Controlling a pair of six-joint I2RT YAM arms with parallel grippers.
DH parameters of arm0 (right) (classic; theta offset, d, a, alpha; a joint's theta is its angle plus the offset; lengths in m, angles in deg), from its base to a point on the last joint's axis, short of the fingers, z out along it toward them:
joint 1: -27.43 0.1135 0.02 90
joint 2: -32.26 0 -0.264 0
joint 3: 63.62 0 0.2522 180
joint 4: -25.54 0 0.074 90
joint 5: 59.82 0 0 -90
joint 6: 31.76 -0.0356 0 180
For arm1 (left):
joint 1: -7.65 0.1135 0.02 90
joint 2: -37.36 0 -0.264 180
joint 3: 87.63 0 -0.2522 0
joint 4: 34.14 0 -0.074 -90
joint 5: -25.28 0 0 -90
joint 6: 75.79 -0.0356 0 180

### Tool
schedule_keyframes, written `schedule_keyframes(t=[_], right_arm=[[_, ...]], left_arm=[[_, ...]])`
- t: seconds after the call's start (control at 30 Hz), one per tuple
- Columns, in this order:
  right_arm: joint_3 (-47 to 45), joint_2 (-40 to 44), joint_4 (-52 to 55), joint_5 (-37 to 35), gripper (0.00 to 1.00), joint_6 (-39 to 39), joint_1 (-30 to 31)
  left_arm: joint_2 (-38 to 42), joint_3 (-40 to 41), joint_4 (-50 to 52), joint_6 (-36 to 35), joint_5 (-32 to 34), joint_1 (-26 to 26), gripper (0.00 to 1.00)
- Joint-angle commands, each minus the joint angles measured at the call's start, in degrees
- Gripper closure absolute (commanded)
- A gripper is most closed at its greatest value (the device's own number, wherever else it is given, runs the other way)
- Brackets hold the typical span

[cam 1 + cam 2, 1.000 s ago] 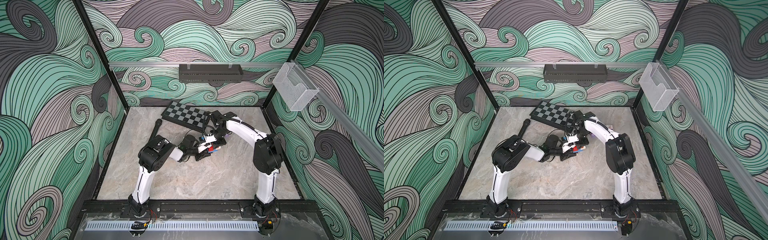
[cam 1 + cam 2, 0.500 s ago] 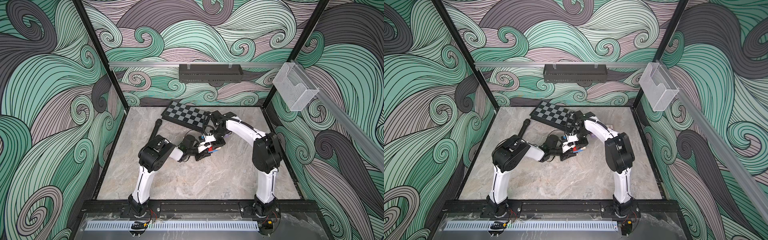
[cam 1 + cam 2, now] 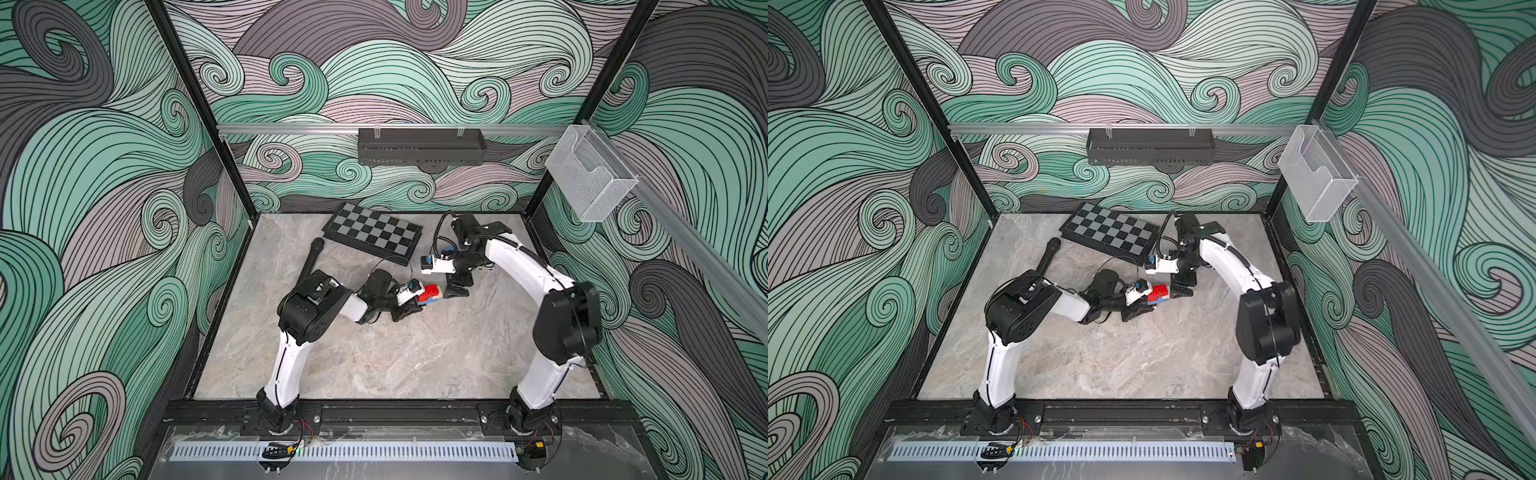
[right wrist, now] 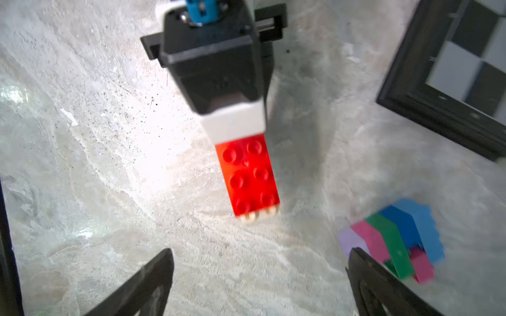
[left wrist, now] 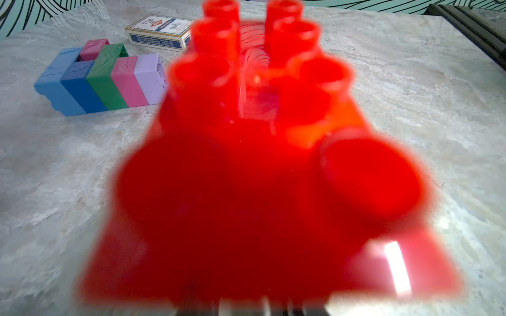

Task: Assemble the letter p with lego
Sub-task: Place the lego brick at the center of the board.

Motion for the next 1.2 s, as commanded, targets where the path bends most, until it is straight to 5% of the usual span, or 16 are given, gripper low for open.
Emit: schedule_keyframes(t=[0.0,0.13,0.23,0.47,0.77,0.97,1.17], right_arm=[[-5.13,10.8,-10.53,3.5,0.01,-9.51,-0.59],[-12.58,22.66,-28.46,-4.28,0.01,-30.86,-0.95],[-12.33,27.49,-29.06,-13.52,0.01,-50.84,-1.21],[-21.61,36.16,-27.19,-12.65,0.01,-70.95,-4.26],[-27.03,37.64,-23.82,-7.58,0.01,-79.88,-10.35],[-27.58,36.35,-23.84,-4.9,0.01,-80.2,-11.14],[-28.36,34.99,-23.83,-3.35,0.01,-79.91,-11.28]], left_arm=[[1.82,2.6,11.36,3.48,2.39,-0.35,1.0],[9.02,1.29,16.77,7.96,2.92,-0.36,1.0],[14.31,-0.44,22.0,13.46,3.69,-0.39,0.99],[20.71,-5.69,31.71,31.75,1.02,-0.39,0.99],[15.79,-14.26,33.41,54.42,-6.52,-0.25,0.95],[7.43,-19.35,29.87,62.24,-8.81,0.15,0.95],[-2.54,-21.42,15.33,74.63,-11.5,0.94,0.95]])
